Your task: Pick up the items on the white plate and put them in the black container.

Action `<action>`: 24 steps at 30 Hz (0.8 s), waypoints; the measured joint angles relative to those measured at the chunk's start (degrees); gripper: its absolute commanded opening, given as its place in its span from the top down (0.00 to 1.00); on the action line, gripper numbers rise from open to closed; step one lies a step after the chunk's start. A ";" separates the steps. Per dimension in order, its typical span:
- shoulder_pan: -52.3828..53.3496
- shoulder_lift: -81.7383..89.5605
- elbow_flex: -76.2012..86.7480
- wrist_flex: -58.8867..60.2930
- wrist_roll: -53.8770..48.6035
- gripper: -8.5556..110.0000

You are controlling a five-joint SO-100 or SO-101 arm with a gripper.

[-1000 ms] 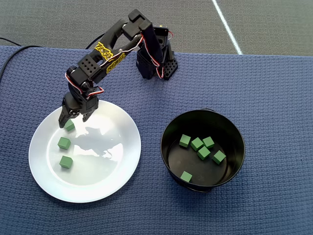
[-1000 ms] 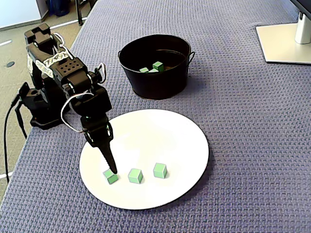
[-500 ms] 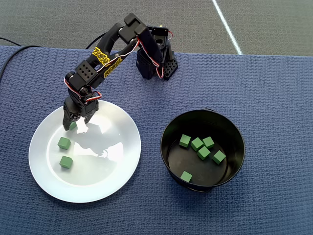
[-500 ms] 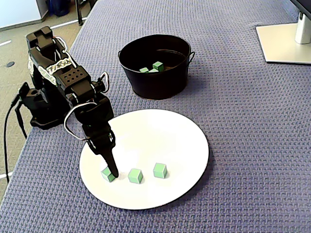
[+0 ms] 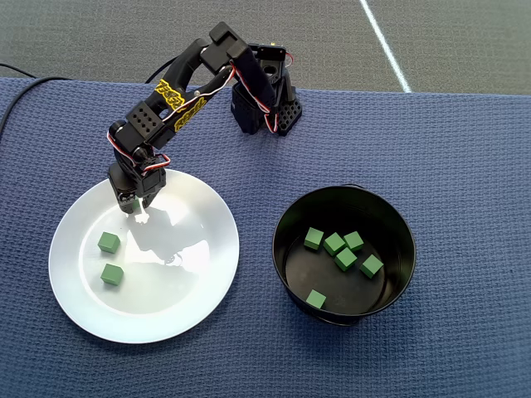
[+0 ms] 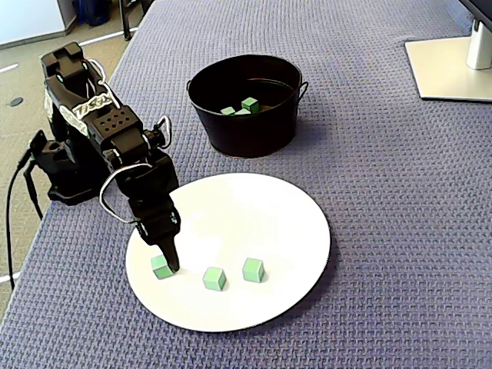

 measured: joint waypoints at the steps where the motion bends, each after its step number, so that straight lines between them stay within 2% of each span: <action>1: 0.00 0.00 0.00 0.00 0.00 0.89; 3: 0.00 0.00 0.00 0.00 0.00 0.74; 10: 1.93 0.00 -0.35 1.58 -1.05 0.68; 12: 2.99 0.18 -0.35 2.81 -1.05 0.69; 18: 2.81 0.18 -1.58 4.31 -0.97 0.91; 24: 3.34 0.18 -1.76 4.66 -0.53 0.93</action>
